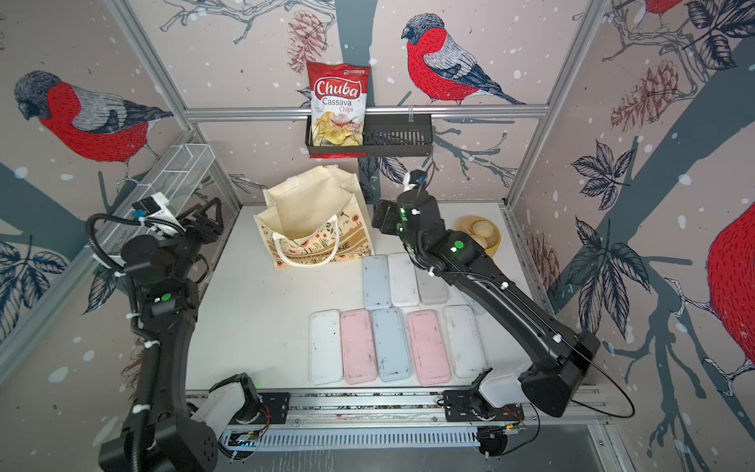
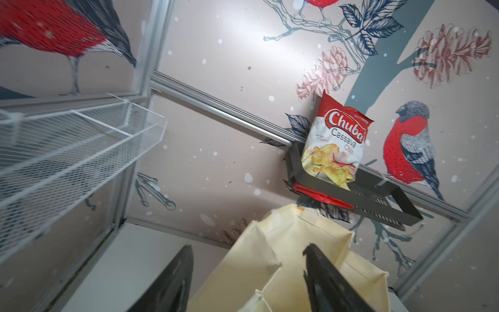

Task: Take out the pencil case from the canvas bag
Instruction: Place the canvas bag at the center of the board, then reset both arms

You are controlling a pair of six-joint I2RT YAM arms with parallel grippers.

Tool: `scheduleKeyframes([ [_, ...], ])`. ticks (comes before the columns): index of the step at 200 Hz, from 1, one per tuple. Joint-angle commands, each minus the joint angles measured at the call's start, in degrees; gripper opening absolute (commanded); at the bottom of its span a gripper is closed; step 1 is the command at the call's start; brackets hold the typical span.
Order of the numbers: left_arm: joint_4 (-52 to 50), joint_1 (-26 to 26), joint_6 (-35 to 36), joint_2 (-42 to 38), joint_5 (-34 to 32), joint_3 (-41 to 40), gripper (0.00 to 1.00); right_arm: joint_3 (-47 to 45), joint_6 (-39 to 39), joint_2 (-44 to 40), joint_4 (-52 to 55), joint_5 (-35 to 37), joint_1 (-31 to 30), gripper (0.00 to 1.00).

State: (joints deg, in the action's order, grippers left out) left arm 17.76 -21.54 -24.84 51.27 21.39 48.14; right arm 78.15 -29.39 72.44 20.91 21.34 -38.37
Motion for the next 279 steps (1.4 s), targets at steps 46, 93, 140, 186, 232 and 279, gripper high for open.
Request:
scheduleKeyframes([
  [46,15.7,2.0,5.4,-16.4,-15.0,-33.1,0.68,-48.0,9.4,-14.6,-37.0,2.1,31.9,0.9],
  [93,32.4,15.9,12.4,-10.9,-28.6,-45.9,0.68,-61.4,15.8,-6.0,-58.4,-2.9,39.9,0.89],
  [140,55.2,17.1,16.7,10.9,-21.4,-49.6,0.69,-71.4,22.4,-1.2,-88.1,-18.0,39.5,0.9],
  [186,85.1,17.0,23.3,38.2,-12.4,-49.9,0.72,-77.7,25.7,13.3,-114.2,-18.9,38.9,0.93],
  [232,83.8,16.0,17.7,40.6,-24.1,-47.7,0.99,-66.5,22.8,14.6,-94.9,0.5,35.0,1.0],
  [279,83.0,15.7,17.8,40.4,-22.9,-47.4,1.0,-65.9,21.4,13.4,-91.5,1.0,35.3,1.0],
])
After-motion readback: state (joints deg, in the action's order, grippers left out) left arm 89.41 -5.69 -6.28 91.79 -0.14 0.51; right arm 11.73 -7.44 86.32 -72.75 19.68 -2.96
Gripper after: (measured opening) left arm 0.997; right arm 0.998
